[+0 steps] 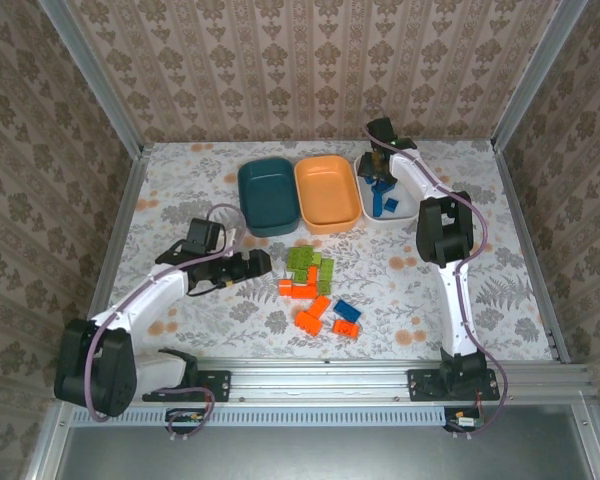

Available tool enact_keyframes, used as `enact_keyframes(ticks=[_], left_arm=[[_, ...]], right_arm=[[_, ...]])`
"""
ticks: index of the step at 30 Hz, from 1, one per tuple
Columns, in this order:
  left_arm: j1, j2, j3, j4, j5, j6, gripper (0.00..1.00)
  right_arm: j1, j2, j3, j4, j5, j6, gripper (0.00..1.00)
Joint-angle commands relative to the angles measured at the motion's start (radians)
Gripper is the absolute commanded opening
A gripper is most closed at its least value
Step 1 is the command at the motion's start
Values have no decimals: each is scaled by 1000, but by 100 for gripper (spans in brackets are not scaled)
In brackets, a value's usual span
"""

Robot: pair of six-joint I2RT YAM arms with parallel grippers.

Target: Sort the legos into containers by color

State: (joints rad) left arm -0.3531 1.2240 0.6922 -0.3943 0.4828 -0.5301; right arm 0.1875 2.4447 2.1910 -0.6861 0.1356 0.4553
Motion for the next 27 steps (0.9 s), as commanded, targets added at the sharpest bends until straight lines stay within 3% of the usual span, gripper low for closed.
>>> enact_keyframes(ticks=[1, 7, 14, 20, 27], left_arm=[[-30, 23, 65, -3, 1, 13, 100], [-143, 89, 163, -92, -92, 89, 98], [-250, 173, 206, -118, -145, 104, 89], [-310, 268, 244, -139, -185, 102, 78], [-349, 382, 318, -191, -254, 115, 72]], right_arm=[[2, -141, -38, -18, -31, 1, 63], [38, -436, -281, 31, -72, -15, 64], [151, -774, -737, 82, -132, 6, 64], [250, -947, -1084, 146, -130, 95, 64], [273, -1024, -1253, 211, -156, 137, 64]])
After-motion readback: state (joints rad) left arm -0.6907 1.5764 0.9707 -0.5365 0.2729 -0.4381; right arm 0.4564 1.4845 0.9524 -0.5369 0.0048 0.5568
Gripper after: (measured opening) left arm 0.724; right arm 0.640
